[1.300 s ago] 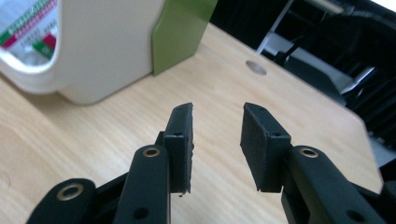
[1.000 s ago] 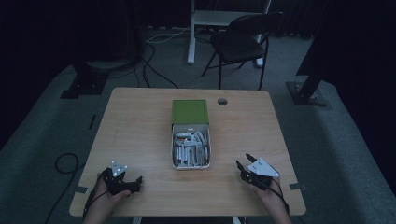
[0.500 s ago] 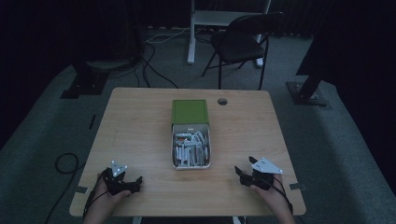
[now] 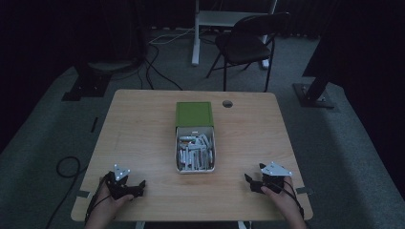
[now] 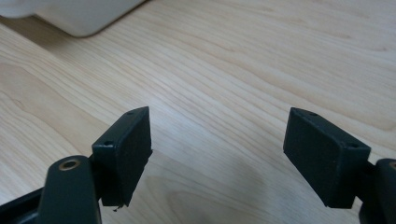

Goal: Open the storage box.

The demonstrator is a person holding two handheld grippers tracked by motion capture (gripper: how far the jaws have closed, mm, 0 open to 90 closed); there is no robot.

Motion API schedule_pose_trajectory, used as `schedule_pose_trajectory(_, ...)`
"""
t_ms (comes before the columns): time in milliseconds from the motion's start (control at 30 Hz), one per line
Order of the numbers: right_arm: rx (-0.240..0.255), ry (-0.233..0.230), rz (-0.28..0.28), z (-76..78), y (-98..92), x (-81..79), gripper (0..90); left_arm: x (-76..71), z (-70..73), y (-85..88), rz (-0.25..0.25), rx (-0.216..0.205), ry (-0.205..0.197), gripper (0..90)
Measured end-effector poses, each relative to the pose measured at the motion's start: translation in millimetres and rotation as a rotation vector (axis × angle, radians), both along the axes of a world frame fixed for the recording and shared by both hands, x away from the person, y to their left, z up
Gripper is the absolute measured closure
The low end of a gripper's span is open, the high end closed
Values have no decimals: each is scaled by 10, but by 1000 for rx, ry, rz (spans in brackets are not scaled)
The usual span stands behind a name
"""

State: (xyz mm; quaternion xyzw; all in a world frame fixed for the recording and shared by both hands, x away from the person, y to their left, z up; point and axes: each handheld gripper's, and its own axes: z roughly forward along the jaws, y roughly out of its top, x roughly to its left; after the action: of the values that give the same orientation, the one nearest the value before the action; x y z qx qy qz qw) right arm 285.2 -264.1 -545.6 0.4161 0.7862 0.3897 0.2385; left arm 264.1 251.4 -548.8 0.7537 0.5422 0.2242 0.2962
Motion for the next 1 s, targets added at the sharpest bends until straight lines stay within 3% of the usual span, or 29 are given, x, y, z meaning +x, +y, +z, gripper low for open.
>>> schedule_pose_trajectory(233, -16, 12, -27, -25, -84, 50, 247, 0, 0, 0, 1, 0, 1, 30)
schedule_pose_trajectory(300, -60, 34, -29, -42, -107, 78, 247, 0, 0, -1, 1, 0, 0, 30)
schedule_pose_trajectory(467, -68, 73, -32, -52, -113, 107, 233, 0, 0, 0, 1, 0, 1, 30)
schedule_pose_trajectory(700, -46, 98, -39, -55, -124, 141, 221, -1, 0, -1, 2, 0, 1, 29)
schedule_pose_trajectory(800, -13, 135, -58, -59, -146, 161, 202, -1, 1, -1, 2, 0, 1, 29)
schedule_pose_trajectory(867, -19, 146, -77, -63, -144, 173, 122, -1, 1, -1, 2, 0, 1, 29)
schedule_pose_trajectory(1000, -21, 152, -87, -64, -146, 180, 120, 0, 3, 0, 1, 1, 3, 30)
